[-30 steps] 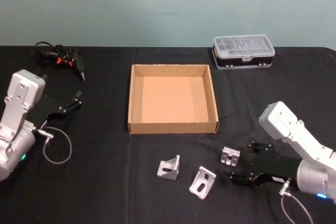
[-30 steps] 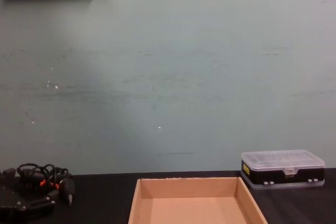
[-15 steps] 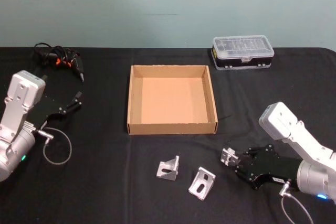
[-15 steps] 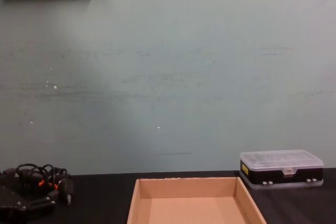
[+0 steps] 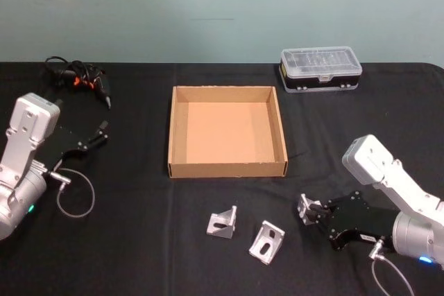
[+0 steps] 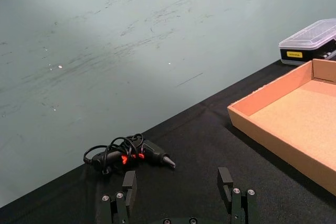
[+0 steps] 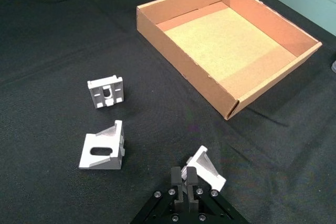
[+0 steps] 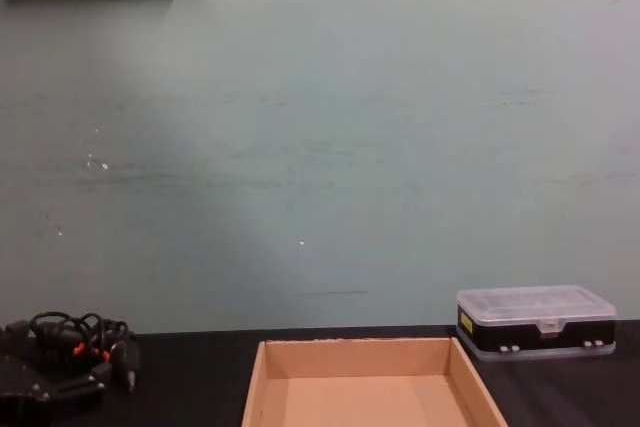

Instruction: Use one hand to pick up the angle iron from the table and place it into the box.

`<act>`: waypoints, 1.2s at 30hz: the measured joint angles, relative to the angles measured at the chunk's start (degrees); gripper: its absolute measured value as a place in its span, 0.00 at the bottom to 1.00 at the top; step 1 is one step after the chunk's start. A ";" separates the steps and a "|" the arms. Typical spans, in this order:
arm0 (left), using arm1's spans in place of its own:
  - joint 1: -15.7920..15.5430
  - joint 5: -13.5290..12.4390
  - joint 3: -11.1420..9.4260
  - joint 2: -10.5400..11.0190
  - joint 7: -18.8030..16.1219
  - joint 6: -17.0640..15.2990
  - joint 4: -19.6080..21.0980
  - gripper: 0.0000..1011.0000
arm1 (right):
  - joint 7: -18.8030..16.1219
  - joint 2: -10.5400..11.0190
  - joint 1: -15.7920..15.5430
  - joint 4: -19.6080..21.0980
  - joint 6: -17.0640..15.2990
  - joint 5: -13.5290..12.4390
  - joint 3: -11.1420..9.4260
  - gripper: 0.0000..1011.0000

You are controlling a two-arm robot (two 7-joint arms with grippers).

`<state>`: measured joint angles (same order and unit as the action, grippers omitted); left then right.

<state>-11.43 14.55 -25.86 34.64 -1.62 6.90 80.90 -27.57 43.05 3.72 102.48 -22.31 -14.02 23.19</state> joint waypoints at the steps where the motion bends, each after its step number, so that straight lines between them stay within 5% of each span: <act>1: 0.00 0.00 0.00 0.00 0.00 0.00 0.00 1.00 | 0.00 0.00 0.00 0.00 0.00 0.00 0.00 0.05; 9: 0.00 0.00 0.00 0.00 0.00 0.00 0.00 1.00 | 0.00 0.00 0.00 0.00 0.01 0.00 0.00 0.05; 24: 0.00 0.00 0.00 0.00 0.00 0.00 0.00 1.00 | 1.18 -1.26 -2.95 4.78 2.38 -2.77 -4.99 0.05; 36: 0.00 0.00 0.00 0.00 0.00 0.00 0.00 1.00 | 0.60 -2.95 3.32 5.85 -1.84 -4.09 -4.05 0.05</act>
<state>-11.43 14.55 -25.86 34.65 -1.62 6.91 80.90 -26.98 40.11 7.04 108.33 -24.15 -18.11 19.14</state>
